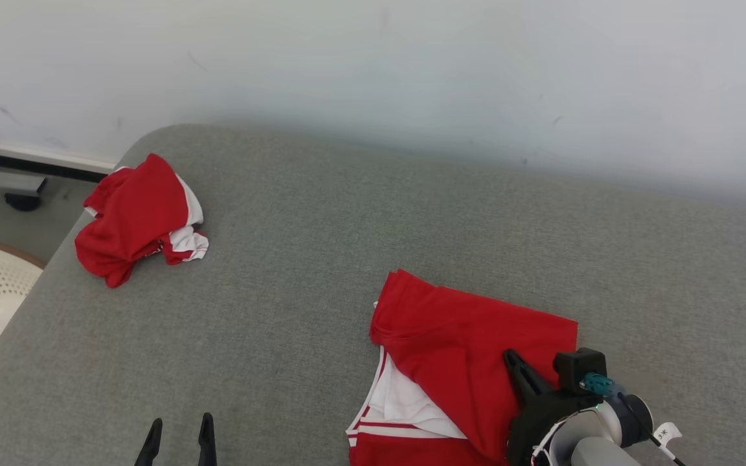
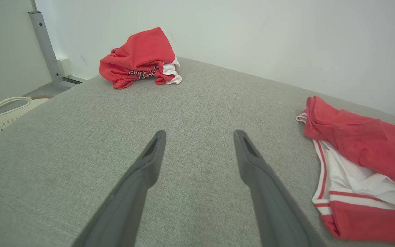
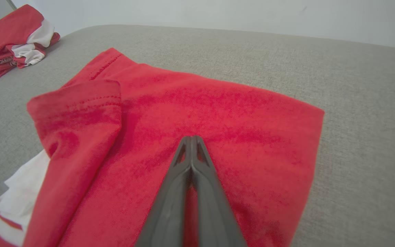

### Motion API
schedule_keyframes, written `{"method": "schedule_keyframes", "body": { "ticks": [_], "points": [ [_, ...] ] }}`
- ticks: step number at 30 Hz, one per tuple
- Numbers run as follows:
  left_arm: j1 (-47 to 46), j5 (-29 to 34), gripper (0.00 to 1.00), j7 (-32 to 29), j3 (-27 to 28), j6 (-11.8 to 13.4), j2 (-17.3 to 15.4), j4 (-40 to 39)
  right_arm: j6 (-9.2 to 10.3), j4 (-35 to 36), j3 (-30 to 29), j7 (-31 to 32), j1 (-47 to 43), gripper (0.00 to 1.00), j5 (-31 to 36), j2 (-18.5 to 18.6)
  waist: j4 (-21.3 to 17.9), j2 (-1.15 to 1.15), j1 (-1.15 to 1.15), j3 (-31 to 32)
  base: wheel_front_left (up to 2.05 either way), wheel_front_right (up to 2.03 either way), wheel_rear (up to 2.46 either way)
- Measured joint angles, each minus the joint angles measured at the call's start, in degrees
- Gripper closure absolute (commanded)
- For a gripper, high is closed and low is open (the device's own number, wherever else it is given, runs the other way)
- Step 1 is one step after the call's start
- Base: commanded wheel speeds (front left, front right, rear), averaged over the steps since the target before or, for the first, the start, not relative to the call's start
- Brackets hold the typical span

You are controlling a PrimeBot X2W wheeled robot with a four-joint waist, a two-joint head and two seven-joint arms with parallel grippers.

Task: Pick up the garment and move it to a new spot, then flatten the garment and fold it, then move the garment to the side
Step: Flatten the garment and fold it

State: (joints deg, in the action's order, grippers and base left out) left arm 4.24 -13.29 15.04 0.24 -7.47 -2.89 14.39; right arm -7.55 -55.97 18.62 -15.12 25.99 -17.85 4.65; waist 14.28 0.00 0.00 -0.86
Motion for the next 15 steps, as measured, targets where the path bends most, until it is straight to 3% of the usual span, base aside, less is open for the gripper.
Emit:
{"method": "schedule_keyframes", "body": {
  "ticks": [7,15],
  "points": [
    [-1.02,-0.13,0.00,0.00,-1.13,0.16,0.00,0.52,0.00,-4.33,0.43,0.00,2.01,1.00,-0.24,-0.96,2.22,0.00,0.00,-1.26,0.00,0.00,0.00],
    [-2.04,-0.43,0.00,0.00,-1.78,0.16,0.01,0.91,0.00,-1.43,5.13,0.00,1.77,1.00,-5.10,-1.66,3.97,0.00,0.00,-1.90,0.00,0.00,0.00]
  ]
}}
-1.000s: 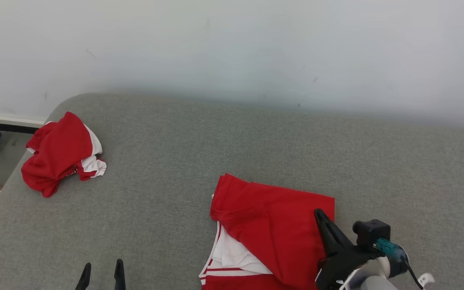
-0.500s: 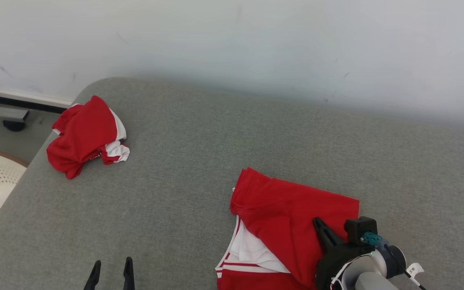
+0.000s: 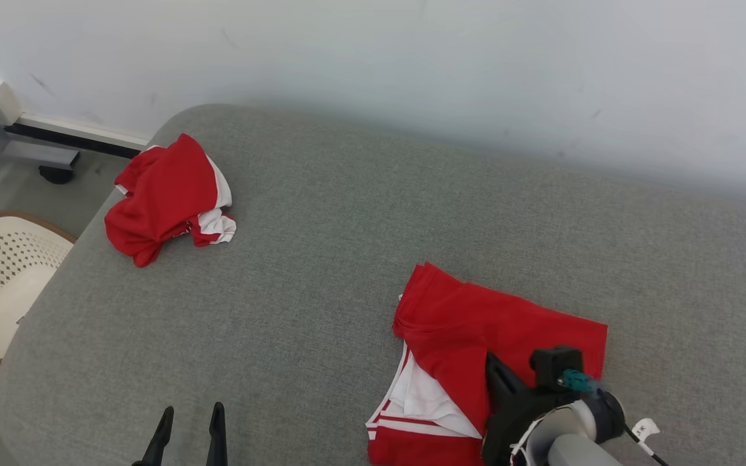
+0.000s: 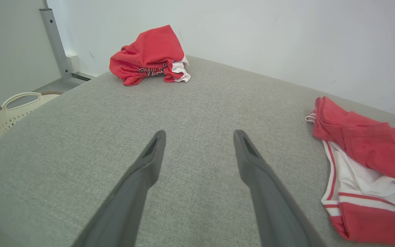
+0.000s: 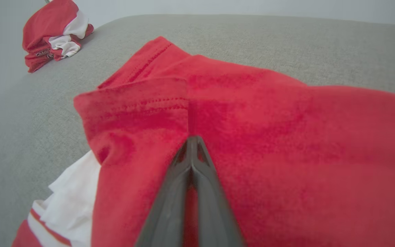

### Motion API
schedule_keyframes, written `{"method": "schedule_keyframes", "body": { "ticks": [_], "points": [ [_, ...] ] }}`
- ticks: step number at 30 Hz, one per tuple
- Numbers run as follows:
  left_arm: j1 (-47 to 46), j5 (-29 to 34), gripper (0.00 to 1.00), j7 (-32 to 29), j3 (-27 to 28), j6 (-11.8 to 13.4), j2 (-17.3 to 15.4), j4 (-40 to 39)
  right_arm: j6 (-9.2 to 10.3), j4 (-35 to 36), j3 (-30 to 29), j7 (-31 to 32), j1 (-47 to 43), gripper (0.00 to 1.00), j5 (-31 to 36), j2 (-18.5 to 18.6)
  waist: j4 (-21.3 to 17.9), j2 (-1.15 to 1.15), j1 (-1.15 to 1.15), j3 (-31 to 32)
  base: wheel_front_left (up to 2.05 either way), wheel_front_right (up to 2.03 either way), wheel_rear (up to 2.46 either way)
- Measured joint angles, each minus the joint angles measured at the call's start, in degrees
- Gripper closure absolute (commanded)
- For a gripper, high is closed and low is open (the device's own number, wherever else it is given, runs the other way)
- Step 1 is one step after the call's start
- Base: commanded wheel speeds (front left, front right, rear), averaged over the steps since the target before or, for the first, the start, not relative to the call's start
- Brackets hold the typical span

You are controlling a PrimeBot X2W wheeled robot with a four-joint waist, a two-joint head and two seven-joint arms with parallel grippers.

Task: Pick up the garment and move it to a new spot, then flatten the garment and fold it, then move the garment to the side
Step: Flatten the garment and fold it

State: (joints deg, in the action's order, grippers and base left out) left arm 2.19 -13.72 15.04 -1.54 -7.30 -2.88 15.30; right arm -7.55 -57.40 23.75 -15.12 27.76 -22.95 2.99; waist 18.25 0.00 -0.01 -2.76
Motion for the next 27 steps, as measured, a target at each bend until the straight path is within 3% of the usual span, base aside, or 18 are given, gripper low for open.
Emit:
{"method": "schedule_keyframes", "body": {
  "ticks": [9,16,21,27],
  "points": [
    [0.01,-0.27,0.00,0.00,0.02,0.20,0.00,0.09,0.00,8.43,10.85,-0.01,-2.94,1.00,-8.92,-0.08,0.74,0.00,0.00,0.29,0.00,0.00,0.00],
    [0.13,-0.51,0.00,0.00,0.20,0.20,0.00,0.05,0.00,10.42,18.51,0.00,-5.14,1.00,-13.08,-0.10,0.44,0.00,0.00,0.65,0.00,0.00,0.00],
    [0.28,-0.59,0.00,0.00,0.49,0.25,0.00,0.02,0.00,12.65,18.40,0.00,-5.25,1.00,-13.95,-0.11,-0.17,0.00,0.00,0.95,0.00,0.00,0.00],
    [1.42,-0.34,0.00,0.00,1.43,0.26,-0.01,-0.24,0.00,19.51,8.95,0.00,-6.04,1.00,-9.14,0.00,-2.04,0.00,0.00,1.97,0.00,0.00,0.00]
  ]
}}
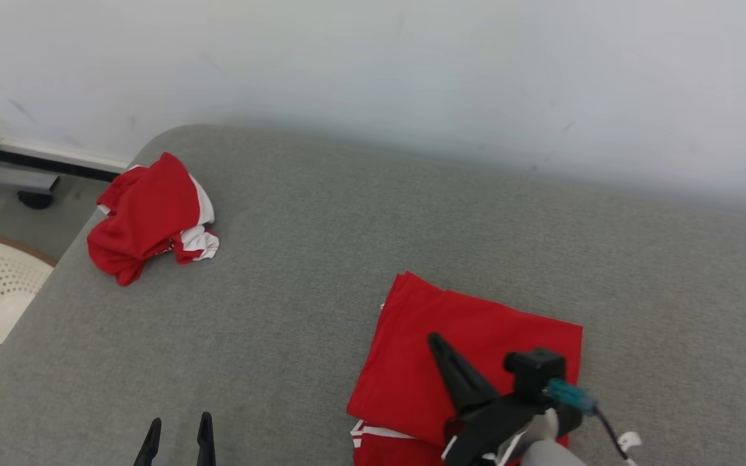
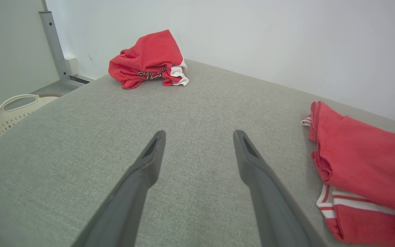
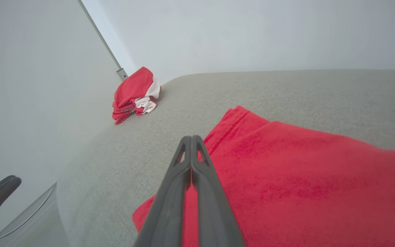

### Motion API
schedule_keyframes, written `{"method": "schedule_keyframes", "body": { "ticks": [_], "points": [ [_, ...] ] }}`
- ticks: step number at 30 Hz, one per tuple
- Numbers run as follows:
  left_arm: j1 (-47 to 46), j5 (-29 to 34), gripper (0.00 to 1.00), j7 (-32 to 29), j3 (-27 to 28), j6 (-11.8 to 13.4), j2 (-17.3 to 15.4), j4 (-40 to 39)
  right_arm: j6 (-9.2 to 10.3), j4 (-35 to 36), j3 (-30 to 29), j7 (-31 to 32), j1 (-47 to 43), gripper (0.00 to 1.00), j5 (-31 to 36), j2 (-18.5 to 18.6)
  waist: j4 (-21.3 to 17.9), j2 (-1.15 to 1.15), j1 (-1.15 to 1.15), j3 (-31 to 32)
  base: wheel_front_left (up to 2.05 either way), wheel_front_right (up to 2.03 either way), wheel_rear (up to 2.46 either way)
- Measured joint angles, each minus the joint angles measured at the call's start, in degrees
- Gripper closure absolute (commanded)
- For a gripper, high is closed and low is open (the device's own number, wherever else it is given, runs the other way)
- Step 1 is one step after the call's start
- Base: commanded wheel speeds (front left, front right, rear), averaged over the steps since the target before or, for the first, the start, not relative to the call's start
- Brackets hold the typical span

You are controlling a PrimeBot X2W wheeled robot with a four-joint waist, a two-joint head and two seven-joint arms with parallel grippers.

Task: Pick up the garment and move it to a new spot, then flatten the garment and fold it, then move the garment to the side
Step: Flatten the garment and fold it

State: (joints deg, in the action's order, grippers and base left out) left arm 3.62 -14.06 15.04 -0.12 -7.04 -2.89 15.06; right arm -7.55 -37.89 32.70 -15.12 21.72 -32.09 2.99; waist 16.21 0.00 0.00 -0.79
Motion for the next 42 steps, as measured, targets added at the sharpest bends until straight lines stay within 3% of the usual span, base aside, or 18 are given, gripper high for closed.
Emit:
{"method": "schedule_keyframes", "body": {
  "ticks": [7,15,28,29,30,32,33,34,42],
  "points": [
    [1.10,0.63,0.00,0.00,0.87,0.00,0.00,-1.12,0.00,10.61,-15.19,-0.01,-6.45,1.00,7.37,2.25,-3.34,0.00,0.00,1.31,0.00,0.00,0.00],
    [1.90,2.05,0.00,0.00,2.08,-0.02,0.00,-2.26,0.00,20.24,-28.25,0.00,-15.90,1.00,13.03,2.50,-7.47,0.00,0.00,2.65,0.00,0.00,0.00],
    [3.29,5.26,0.00,0.00,3.24,-0.07,0.01,-4.01,0.00,29.31,-36.17,-0.01,-27.63,1.00,15.49,0.04,-12.86,0.00,0.00,4.07,0.00,0.00,0.00],
    [3.30,5.60,0.00,0.00,3.16,-0.08,0.01,-4.02,0.00,29.32,-36.26,0.00,-28.08,0.80,15.49,0.02,-13.10,0.00,0.00,4.12,0.00,0.00,0.00],
    [3.30,5.91,0.00,0.00,3.11,-0.09,0.01,-4.10,0.00,29.56,-36.33,0.00,-28.52,0.80,15.73,-0.01,-13.30,0.00,0.01,4.16,0.00,0.00,0.00],
    [3.32,6.59,0.00,0.00,2.98,-0.09,0.01,-4.20,0.00,29.92,-36.28,0.00,-29.03,0.56,15.99,-0.02,-13.65,0.00,0.01,4.21,0.00,0.00,0.00],
    [3.33,6.72,0.00,0.00,2.96,-0.09,0.01,-4.25,0.00,30.11,-36.31,-0.01,-29.14,0.17,15.97,-0.03,-13.80,0.00,0.01,4.21,0.00,0.00,0.00],
    [3.34,6.88,0.00,0.00,3.00,-0.09,0.01,-4.32,0.00,30.22,-36.26,-0.01,-29.28,0.00,15.97,-0.04,-13.94,0.00,0.00,4.21,0.00,0.00,0.00],
    [3.53,8.64,0.00,0.00,2.11,-0.09,0.00,-4.42,0.00,28.25,-35.09,0.00,-30.65,0.00,16.14,-0.09,-14.52,0.00,0.00,4.28,0.00,0.00,0.00]
  ]
}}
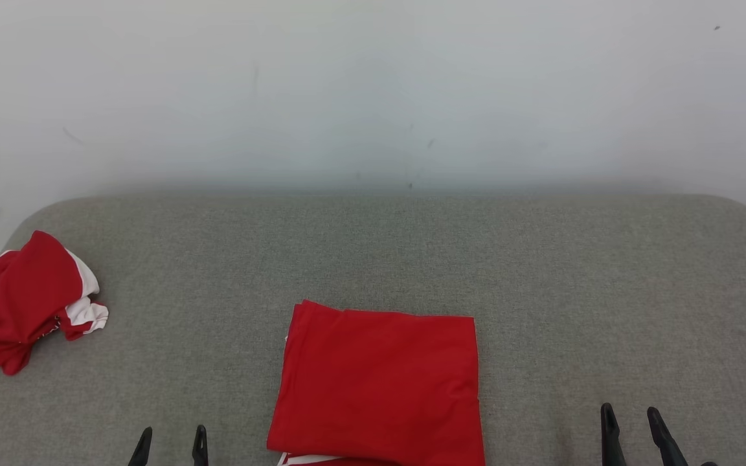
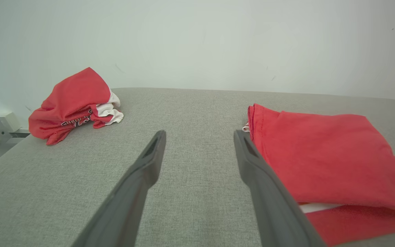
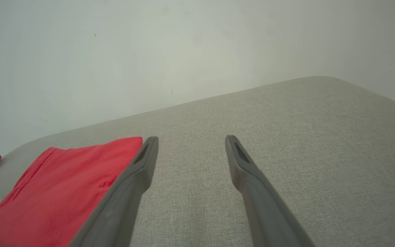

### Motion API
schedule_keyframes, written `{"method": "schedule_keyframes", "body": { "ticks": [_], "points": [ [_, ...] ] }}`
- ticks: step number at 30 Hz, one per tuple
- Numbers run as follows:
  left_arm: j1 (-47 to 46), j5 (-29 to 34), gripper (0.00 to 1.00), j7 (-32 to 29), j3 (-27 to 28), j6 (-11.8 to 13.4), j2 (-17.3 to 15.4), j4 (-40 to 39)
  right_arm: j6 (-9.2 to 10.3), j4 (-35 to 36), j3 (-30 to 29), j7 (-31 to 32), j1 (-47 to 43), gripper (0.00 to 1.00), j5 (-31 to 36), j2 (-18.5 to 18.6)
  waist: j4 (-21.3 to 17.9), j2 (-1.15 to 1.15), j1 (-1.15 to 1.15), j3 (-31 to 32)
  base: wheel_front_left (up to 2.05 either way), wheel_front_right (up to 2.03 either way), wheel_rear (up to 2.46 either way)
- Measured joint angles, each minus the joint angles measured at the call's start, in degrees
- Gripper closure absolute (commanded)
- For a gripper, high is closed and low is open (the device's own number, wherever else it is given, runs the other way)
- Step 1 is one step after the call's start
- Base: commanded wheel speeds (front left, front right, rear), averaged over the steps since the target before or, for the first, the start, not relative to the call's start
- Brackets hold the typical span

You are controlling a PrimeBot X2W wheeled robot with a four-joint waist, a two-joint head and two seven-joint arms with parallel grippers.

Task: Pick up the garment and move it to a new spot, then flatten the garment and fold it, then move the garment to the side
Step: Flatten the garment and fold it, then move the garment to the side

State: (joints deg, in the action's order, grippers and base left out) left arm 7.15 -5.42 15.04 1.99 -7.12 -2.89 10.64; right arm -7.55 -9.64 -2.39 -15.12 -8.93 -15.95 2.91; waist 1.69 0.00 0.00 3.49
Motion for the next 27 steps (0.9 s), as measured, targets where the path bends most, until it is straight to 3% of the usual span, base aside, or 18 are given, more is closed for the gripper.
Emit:
{"method": "schedule_keyframes", "body": {
  "ticks": [27],
  "points": [
    [0.83,1.40,0.00,0.00,0.03,0.01,0.00,-0.21,0.00,-0.89,0.94,0.00,-0.13,0.00,0.91,0.00,0.77,0.00,0.00,0.26,0.00,0.00,0.00]
  ]
}}
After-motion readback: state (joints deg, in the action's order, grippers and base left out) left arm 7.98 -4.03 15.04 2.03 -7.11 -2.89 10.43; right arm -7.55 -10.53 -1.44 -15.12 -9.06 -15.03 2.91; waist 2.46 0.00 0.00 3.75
